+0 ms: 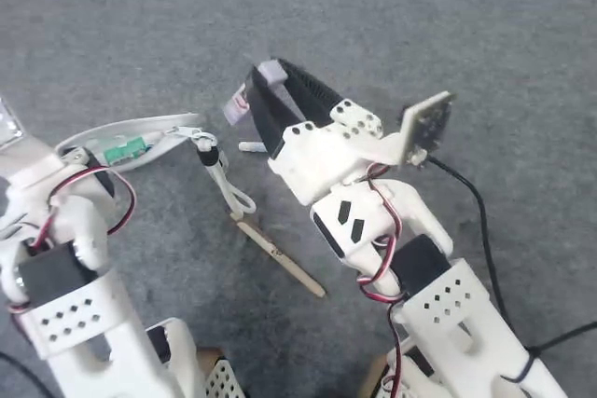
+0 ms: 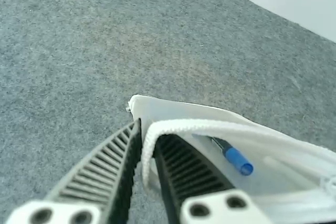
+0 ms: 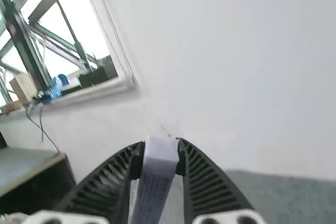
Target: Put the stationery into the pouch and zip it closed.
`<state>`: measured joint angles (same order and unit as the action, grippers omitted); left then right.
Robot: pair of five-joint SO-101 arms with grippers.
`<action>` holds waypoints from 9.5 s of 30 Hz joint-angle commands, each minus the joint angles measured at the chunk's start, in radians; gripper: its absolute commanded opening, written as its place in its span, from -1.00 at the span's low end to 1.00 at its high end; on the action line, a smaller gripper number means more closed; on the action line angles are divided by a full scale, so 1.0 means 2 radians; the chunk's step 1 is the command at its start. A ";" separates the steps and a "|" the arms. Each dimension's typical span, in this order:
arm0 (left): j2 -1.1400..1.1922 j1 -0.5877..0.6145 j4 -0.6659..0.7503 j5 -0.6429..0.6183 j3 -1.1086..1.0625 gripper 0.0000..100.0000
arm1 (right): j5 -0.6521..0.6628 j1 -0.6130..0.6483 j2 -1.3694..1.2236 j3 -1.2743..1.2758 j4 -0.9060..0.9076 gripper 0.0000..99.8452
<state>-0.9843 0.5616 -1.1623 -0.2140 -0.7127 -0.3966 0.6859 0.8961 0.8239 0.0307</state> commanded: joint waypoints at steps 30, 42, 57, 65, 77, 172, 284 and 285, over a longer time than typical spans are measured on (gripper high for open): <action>-0.001 -0.016 0.020 -0.008 0.000 -0.97 | 0.106 0.061 -0.206 -0.005 -0.359 -0.99; -0.001 -0.016 0.020 -0.007 0.000 -0.97 | 0.172 0.077 -0.168 0.079 -0.440 -0.99; -0.001 -0.016 0.021 -0.007 0.002 -0.97 | 0.173 0.110 -0.220 0.081 -0.468 -0.99; -0.001 -0.016 0.021 -0.007 0.002 -0.97 | 0.176 0.112 -0.339 0.027 -0.567 -0.99; -0.001 -0.016 0.021 -0.007 0.002 -0.97 | 0.177 0.141 -0.400 0.008 -0.573 -0.99; -0.001 0.018 0.021 -0.005 0.004 -0.97 | 0.212 -0.062 -0.224 -0.136 0.150 -0.75; -0.001 0.063 0.021 -0.008 0.007 -0.97 | 0.565 -0.012 -0.770 -0.577 0.575 -0.98; -0.001 0.063 0.021 -0.008 0.007 -0.97 | 0.565 -0.011 -0.770 -0.577 0.576 -0.98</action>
<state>-0.9843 0.6874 -1.1623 -0.2140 -0.7142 0.7204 0.6322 -0.6506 -0.2869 1.1799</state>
